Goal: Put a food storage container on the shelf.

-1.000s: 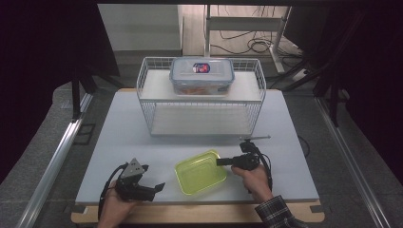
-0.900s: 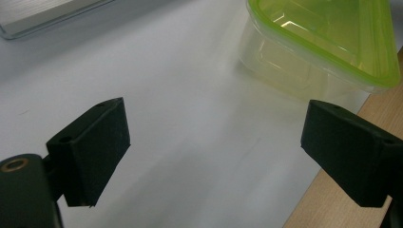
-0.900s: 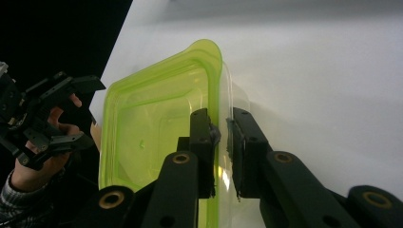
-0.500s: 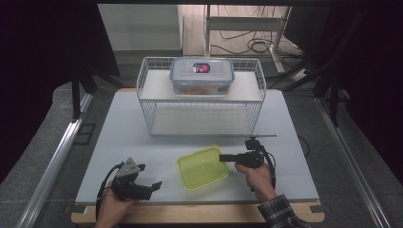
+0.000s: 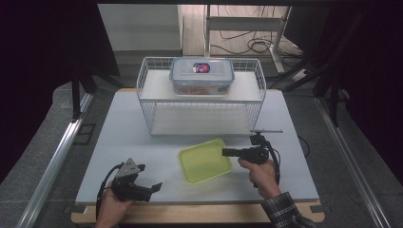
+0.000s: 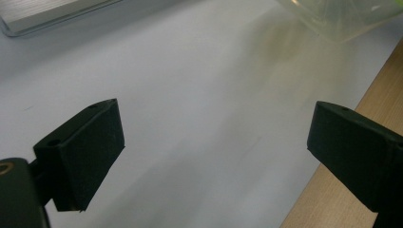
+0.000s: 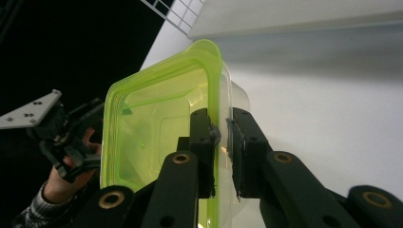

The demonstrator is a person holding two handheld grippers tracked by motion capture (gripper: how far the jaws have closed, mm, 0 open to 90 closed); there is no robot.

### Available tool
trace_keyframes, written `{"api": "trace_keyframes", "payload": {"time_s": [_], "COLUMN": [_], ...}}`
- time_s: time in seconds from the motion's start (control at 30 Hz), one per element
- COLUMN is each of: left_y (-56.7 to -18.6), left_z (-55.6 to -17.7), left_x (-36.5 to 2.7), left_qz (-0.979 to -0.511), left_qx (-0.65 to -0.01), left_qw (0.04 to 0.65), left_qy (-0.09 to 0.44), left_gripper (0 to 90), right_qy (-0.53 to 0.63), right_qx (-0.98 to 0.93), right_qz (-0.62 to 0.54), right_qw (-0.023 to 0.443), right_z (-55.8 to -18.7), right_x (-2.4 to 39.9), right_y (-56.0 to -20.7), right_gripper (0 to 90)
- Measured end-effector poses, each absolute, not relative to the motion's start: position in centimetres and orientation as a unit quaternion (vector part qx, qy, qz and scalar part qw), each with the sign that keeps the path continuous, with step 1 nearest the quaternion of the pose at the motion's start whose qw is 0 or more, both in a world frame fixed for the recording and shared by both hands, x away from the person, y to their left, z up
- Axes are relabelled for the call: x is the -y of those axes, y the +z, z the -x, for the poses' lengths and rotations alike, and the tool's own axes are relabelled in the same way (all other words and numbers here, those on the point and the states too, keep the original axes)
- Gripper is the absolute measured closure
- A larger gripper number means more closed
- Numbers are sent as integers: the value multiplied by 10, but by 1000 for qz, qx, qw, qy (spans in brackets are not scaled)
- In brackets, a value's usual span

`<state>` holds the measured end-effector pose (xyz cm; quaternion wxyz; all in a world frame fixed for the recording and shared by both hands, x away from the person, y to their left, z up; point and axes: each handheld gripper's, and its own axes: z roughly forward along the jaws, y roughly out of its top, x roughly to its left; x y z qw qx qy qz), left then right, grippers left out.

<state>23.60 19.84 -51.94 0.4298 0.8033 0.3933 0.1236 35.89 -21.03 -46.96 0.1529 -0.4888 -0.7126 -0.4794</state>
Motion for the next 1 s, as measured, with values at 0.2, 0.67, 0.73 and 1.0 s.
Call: {"api": "trace_keyframes", "payload": {"time_s": [0.2, 0.67, 0.73, 1.0], "left_y": [-521, -523, -523, -522], "left_z": [-236, -235, -235, -235], "left_x": [-199, -197, -197, -197], "left_qz": [-803, -807, -808, -807], "left_qx": [-391, -375, -374, -373], "left_qw": [434, 439, 438, 438], "left_qy": [123, 128, 130, 130], "left_gripper": [41, 31, 32, 32], "right_qy": [-489, -508, -510, -525], "right_qx": [711, 708, 707, 702], "right_qz": [483, 474, 474, 468], "right_qw": [147, 125, 124, 112], "right_z": [-360, -366, -366, -371], "right_x": [211, 212, 212, 213], "right_y": [-455, -416, -409, -384], "right_gripper": [803, 803, 803, 803]}}
